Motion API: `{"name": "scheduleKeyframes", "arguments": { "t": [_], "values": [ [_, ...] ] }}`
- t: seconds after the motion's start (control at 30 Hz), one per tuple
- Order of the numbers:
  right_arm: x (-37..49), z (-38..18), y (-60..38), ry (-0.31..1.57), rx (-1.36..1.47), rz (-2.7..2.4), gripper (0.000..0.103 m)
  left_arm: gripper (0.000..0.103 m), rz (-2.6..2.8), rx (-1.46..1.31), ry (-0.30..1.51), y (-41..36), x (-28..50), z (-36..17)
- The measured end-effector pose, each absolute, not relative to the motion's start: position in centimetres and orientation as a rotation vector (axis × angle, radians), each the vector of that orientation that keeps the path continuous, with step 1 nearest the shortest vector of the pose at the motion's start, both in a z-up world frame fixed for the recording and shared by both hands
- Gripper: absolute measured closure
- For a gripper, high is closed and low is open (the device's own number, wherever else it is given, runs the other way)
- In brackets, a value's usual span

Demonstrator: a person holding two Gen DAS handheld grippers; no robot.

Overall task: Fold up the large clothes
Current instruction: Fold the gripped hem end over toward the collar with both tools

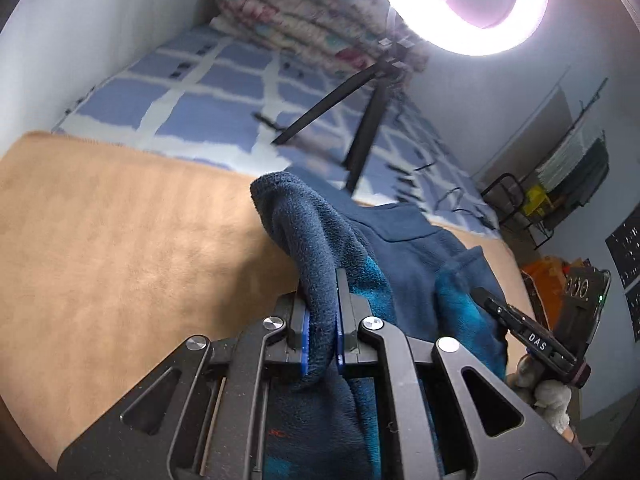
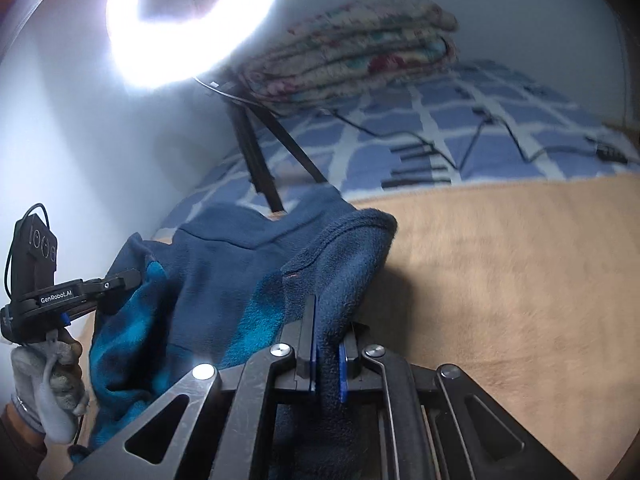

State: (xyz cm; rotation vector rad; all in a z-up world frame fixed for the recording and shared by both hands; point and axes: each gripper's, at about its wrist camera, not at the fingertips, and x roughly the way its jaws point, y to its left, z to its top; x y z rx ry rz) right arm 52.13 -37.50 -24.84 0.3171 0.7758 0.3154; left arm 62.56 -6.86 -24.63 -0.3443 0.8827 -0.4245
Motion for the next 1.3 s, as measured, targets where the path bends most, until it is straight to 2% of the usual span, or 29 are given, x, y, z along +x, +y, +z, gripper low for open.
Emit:
{"name": "scheduleKeyframes", "arguments": {
  "t": [0.33, 0.6, 1.0, 1.23, 1.27, 1.3],
  "values": [
    [45.1, -17.2, -37.0, 0.682, 0.229, 0.374, 0.099, 0.097, -0.451, -0.271, 0.804, -6.3, 54.8, -18.2],
    [36.2, -14.9, -35.5, 0.672, 0.138, 0.414, 0.099, 0.097, -0.484, -0.230, 0.806, -5.7, 45.5, -16.9],
    [22.2, -19.1, -35.0, 0.750, 0.124, 0.466, 0.099, 0.096, -0.490, -0.140, 0.856, -4.8, 31.3, -21.5],
    [17.6, -21.2, -35.2, 0.781, 0.102, 0.457, 0.098, 0.093, -0.476, -0.027, 0.841, -4.4, 24.8, -23.0],
    [17.1, -20.9, -35.5, 0.780, 0.101, 0.456, 0.095, 0.092, -0.476, -0.031, 0.843, -4.0, 24.2, -22.9],
    [16.6, -20.5, -36.0, 0.781, 0.106, 0.457, 0.088, 0.089, -0.474, -0.040, 0.846, -3.5, 23.7, -22.7]
  ]
}}
